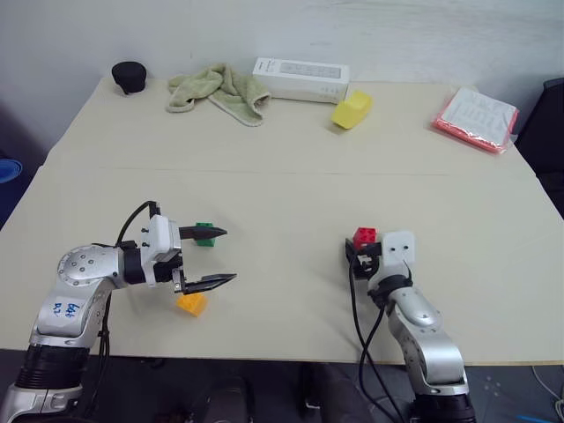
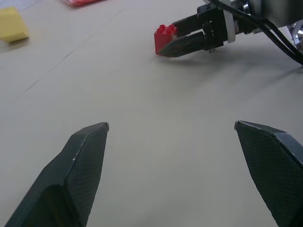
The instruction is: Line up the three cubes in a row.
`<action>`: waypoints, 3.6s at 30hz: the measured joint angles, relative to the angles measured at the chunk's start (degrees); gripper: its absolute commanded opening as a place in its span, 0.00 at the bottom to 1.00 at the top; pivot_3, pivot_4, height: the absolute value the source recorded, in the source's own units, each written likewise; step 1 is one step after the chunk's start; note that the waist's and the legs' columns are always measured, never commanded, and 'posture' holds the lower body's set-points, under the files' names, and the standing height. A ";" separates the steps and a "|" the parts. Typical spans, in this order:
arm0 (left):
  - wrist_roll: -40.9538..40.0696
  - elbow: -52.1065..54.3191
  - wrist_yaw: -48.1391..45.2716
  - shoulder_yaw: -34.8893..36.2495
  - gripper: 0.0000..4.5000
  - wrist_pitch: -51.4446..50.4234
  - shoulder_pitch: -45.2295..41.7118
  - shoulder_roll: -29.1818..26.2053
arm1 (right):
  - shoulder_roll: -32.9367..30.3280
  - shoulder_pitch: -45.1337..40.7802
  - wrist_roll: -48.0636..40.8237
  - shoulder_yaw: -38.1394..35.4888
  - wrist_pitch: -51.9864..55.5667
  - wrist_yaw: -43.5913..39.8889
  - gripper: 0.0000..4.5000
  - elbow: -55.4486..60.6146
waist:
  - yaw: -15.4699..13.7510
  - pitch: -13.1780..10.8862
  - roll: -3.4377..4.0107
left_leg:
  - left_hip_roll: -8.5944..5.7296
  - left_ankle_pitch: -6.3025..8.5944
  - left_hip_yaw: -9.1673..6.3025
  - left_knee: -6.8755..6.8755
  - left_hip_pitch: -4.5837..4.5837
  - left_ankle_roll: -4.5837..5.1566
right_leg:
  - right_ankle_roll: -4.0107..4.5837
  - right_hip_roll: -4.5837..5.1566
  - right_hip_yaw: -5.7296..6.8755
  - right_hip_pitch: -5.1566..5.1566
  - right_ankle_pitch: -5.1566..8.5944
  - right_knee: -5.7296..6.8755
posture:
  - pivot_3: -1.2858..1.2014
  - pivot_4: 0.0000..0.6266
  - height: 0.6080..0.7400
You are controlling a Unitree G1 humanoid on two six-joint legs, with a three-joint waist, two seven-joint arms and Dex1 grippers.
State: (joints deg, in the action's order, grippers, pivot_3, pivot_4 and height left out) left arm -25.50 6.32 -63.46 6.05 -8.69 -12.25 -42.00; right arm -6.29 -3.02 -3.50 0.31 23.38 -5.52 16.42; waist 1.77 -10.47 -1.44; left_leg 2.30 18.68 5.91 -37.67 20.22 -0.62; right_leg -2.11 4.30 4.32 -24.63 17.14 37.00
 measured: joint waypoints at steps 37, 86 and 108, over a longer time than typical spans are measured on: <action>-1.18 1.24 0.79 10.28 1.00 -4.89 9.37 -6.99 | -27.92 -24.81 -13.92 7.44 -39.44 -81.20 0.97 -39.60 | -0.15 -0.11 0.06 | 0.28 0.17 0.04 -0.40 0.00 0.00 | -0.02 -0.14 0.07 0.09 -0.02 0.01 | 0.52 0.24 1.00; 23.94 -70.28 -17.67 -10.79 0.33 26.85 -39.79 3.70 | -27.04 11.07 -25.05 -11.60 -30.97 -50.63 1.00 4.74 | -1.65 -0.04 -0.13 | 0.40 0.33 0.45 -0.58 -0.04 0.01 | -0.02 -0.58 0.11 0.05 -0.06 0.00 | 0.52 0.24 1.00; 23.80 -4.20 -9.68 -29.71 0.33 -19.15 -25.95 11.16 | -31.52 17.05 -26.84 -19.22 -31.79 -55.04 1.00 3.74 | -1.59 -0.04 -0.13 | 0.42 0.24 0.54 -0.57 -0.21 -0.08 | -0.10 -0.83 -0.78 0.10 -0.11 0.13 | 0.52 0.24 1.00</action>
State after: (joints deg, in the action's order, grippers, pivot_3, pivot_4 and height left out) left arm -1.70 2.12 -73.14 -23.65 -27.84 -38.20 -30.84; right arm -37.81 14.03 -30.34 -18.91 -8.41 -60.55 20.15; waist 0.19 -10.51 -1.57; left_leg 2.72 18.92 6.45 -38.25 20.01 -0.70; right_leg -2.22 3.48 3.54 -24.53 17.03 37.12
